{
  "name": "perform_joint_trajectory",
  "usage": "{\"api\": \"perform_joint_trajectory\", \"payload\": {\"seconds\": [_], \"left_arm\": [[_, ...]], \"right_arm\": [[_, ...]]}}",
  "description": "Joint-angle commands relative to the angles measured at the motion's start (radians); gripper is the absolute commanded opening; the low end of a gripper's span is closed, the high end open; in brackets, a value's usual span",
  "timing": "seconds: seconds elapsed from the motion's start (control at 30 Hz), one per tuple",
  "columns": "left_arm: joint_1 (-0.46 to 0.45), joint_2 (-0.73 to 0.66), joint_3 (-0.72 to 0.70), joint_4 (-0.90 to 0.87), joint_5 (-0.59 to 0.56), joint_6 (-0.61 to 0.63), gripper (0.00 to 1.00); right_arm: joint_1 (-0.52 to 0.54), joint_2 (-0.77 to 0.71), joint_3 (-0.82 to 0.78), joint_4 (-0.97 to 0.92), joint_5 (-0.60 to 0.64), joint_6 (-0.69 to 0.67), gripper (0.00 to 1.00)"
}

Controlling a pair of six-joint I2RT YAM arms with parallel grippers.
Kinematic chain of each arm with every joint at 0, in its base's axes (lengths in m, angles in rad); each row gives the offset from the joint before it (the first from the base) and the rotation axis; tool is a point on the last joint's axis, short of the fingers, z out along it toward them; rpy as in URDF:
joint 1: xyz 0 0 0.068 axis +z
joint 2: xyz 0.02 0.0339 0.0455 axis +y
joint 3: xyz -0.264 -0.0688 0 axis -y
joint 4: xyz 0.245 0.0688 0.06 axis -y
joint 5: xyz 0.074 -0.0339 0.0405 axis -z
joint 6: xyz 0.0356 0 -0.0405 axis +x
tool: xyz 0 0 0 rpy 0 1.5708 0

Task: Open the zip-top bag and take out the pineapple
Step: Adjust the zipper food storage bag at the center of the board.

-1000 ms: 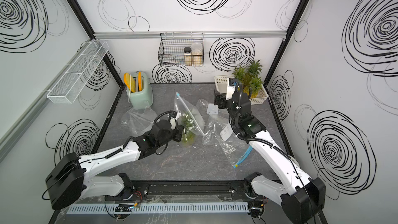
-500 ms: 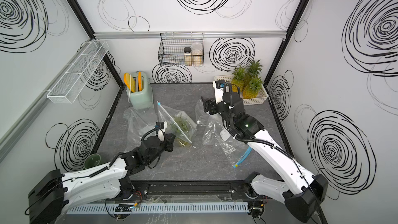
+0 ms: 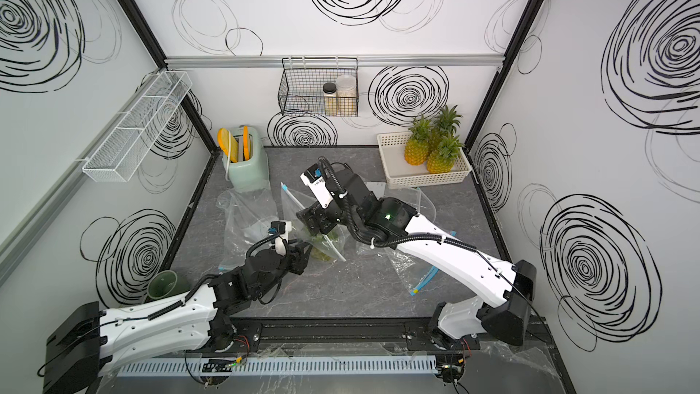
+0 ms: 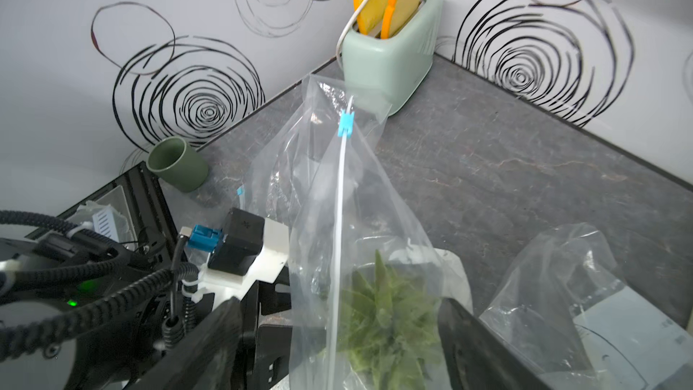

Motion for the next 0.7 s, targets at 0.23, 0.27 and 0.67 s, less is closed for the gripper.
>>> {"api": "perform_joint_trajectory", "payload": {"seconds": [0.23,0.27,0.67], "left_arm": [[-0.026,-0.055,-0.041,0.049,-0.058,-0.053,0.46],[-0.026,-0.062,-0.043,0.044,-0.062,-0.053,0.46],[0.023,-0.267,0.026,-0.184,0.095,0.098,0.82]], "right_arm": [[0.003,0.100,0.018,0.058,-0.080,-0.008,0.69],[-0.001,0.100,0.016,0.071,-0.099,-0.007,0.52],[-0.189,0.048,0.050,0.039,-0.466,-0.100,0.00]]}}
